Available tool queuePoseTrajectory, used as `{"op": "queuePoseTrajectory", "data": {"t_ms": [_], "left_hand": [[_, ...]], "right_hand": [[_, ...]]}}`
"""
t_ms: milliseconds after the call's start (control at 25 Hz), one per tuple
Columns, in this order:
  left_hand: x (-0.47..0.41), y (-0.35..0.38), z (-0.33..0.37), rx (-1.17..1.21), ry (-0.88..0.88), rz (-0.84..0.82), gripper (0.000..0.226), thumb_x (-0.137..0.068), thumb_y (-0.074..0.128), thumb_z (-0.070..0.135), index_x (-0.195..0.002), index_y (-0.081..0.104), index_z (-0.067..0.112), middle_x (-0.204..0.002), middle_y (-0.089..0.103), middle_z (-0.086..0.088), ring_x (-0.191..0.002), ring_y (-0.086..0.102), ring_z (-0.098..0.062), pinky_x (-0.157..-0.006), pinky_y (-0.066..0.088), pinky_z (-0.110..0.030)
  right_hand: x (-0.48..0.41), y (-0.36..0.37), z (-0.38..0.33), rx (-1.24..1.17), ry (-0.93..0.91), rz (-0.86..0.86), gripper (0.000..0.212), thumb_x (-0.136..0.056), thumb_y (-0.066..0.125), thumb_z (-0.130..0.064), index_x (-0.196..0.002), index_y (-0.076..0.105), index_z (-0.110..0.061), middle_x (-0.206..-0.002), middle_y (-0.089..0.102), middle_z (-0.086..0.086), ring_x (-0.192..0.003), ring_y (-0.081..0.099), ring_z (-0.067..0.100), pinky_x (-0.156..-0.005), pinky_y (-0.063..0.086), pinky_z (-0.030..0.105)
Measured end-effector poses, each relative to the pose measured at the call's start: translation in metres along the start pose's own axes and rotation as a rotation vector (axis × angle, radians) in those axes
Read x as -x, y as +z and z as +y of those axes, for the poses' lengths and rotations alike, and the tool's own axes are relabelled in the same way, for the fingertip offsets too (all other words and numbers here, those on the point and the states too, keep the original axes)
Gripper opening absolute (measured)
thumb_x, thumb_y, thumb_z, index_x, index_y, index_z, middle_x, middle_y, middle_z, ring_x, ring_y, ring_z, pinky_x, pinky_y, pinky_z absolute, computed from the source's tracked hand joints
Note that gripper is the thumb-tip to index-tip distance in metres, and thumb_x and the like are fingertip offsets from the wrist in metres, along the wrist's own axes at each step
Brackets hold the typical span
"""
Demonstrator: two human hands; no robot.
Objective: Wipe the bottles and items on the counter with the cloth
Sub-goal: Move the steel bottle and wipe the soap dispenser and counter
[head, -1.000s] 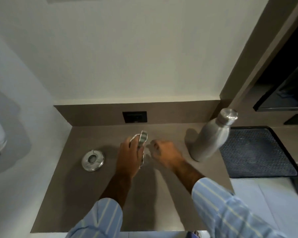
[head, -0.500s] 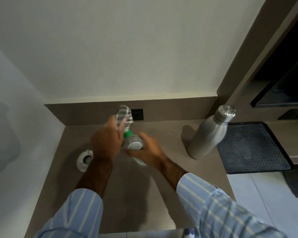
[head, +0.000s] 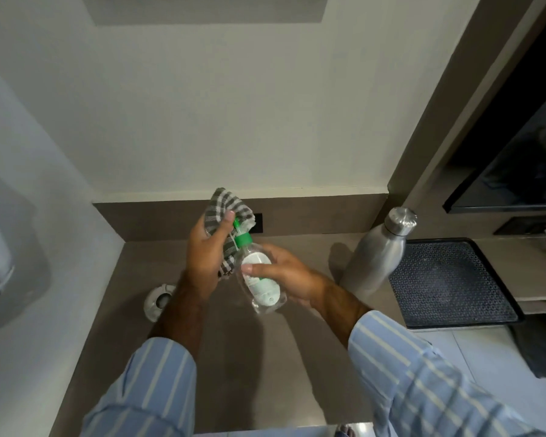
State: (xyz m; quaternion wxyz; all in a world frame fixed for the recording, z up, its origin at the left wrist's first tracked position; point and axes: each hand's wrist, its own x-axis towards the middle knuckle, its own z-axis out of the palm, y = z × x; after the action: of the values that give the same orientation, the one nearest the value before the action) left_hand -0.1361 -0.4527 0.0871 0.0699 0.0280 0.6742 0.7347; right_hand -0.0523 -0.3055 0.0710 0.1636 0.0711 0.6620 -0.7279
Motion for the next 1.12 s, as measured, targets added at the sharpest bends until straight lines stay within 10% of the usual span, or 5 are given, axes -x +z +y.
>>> {"op": "queuePoseTrajectory", "data": {"t_ms": [200,400,600,920,1120], "left_hand": [[0.022,-0.021,-0.082,-0.263,-0.09,0.414,0.051,-0.092,0.051,0.065,-0.111,0.063,0.019,-0.104,0.073,-0.003,-0.093,0.072,-0.024,-0.086,0.058,-0.04],[0.09,-0.032,-0.223,-1.288,-0.078,-0.045,0.067,-0.1,0.028,0.056,-0.14,0.052,0.007,-0.136,0.059,-0.025,-0.123,0.057,-0.041,-0.105,0.042,-0.052],[-0.009,-0.005,-0.237,-1.379,-0.034,0.092,0.056,-0.101,0.04,0.039,-0.148,0.044,0.01,-0.153,0.043,-0.026,-0.142,0.041,-0.042,-0.114,0.03,-0.058],[-0.058,0.034,-0.239,-1.416,0.723,-0.764,0.05,-0.1,0.04,0.045,-0.146,0.046,0.029,-0.157,0.044,-0.008,-0.146,0.041,-0.029,-0.114,0.037,-0.052],[0.072,-0.036,-0.226,-1.291,0.74,-1.037,0.062,-0.098,0.046,0.044,-0.156,0.023,0.039,-0.166,0.026,0.003,-0.152,0.029,-0.022,-0.123,0.022,-0.048]], "right_hand": [[-0.02,-0.026,0.023,-0.155,-0.057,0.346,0.047,-0.082,0.08,-0.026,-0.124,0.06,-0.018,-0.101,0.071,0.012,-0.087,0.069,0.034,-0.077,0.059,0.048],[-0.038,-0.071,0.056,-0.064,-0.044,0.513,0.041,-0.094,0.07,-0.022,-0.13,0.051,-0.014,-0.126,0.064,0.022,-0.106,0.069,0.03,-0.094,0.057,0.05],[-0.039,-0.094,0.077,-0.034,-0.147,0.589,0.049,-0.09,0.075,-0.009,-0.132,0.051,-0.008,-0.117,0.064,0.005,-0.102,0.067,0.012,-0.082,0.06,0.024],[-0.041,-0.105,0.089,-0.01,-0.209,0.628,0.053,-0.088,0.076,-0.005,-0.136,0.057,-0.009,-0.124,0.069,0.007,-0.1,0.068,0.001,-0.085,0.057,0.02],[-0.047,-0.091,0.093,0.037,-0.152,0.581,0.05,-0.085,0.079,-0.009,-0.13,0.057,-0.011,-0.124,0.069,0.007,-0.106,0.068,0.015,-0.093,0.056,0.03]]}}
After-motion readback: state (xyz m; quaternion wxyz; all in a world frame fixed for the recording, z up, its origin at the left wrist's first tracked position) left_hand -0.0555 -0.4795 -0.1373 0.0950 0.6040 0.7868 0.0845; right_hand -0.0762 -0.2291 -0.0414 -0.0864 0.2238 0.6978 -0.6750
